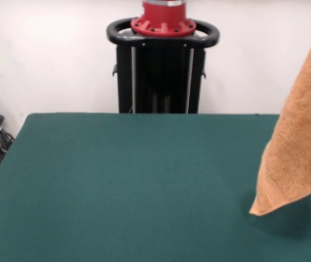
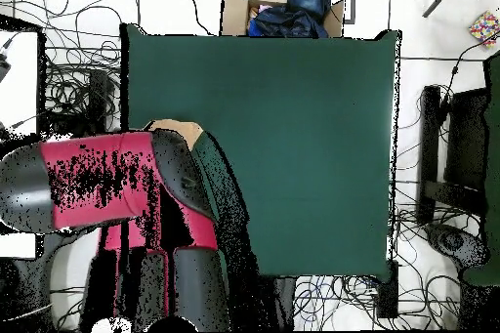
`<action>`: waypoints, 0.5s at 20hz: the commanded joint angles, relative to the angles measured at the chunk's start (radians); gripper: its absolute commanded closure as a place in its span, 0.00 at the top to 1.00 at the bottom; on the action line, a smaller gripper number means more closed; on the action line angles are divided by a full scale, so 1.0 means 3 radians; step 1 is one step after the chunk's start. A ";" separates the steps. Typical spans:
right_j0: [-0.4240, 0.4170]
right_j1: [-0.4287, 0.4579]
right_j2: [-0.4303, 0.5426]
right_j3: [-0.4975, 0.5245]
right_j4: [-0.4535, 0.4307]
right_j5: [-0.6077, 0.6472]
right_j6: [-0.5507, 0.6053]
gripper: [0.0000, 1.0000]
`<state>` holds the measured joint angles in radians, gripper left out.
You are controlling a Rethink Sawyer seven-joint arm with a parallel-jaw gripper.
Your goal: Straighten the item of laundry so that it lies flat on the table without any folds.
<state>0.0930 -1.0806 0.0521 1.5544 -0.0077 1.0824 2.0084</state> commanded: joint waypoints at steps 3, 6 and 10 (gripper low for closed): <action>-0.0053 0.0064 -0.0057 0.0560 0.0061 -0.0594 0.0499 0.00; -0.0132 -0.0005 -0.0057 0.0722 0.0093 -0.0703 0.0343 0.00; -0.0285 -0.0161 -0.0024 0.0961 0.0173 -0.0802 0.0089 0.00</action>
<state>0.0612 -1.0857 0.0493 1.6577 -0.0012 0.8913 2.0084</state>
